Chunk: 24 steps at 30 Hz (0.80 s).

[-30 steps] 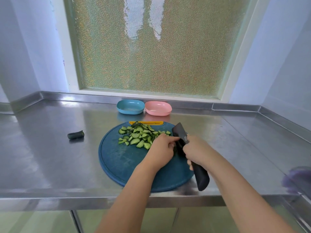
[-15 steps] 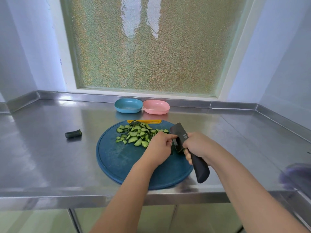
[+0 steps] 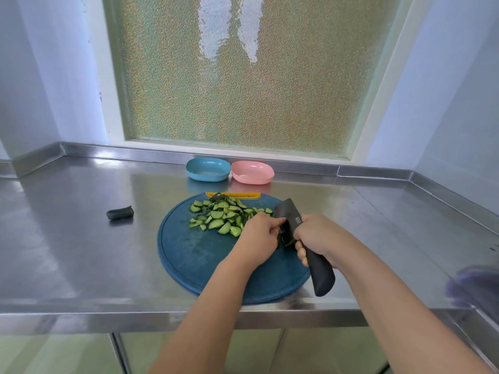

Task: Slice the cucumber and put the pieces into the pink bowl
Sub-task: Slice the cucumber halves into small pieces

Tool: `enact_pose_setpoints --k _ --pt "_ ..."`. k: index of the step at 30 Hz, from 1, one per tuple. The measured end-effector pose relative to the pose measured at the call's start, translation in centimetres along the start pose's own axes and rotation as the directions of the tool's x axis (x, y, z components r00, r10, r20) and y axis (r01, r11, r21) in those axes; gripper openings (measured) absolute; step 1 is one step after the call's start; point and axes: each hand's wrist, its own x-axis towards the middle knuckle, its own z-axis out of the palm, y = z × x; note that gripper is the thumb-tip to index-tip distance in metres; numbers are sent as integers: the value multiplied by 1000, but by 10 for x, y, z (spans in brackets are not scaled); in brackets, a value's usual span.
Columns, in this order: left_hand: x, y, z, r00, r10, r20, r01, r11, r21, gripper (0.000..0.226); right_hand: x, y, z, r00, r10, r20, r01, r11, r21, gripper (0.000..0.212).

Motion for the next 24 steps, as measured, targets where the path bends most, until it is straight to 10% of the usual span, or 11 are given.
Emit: enact_pose_setpoints --k 11,19,24 --pt "1 -1 1 1000 -16 4 16 1000 16 40 -6 -8 10 998 59 -33 -61 995 -75 15" --pt "0 -2 0 1000 13 -3 -13 999 35 30 -3 5 42 962 -164 -219 59 906 -419 59" --pt "-1 -2 1 1000 -18 16 18 1000 2 36 -6 9 17 984 -144 -104 106 944 -312 58"
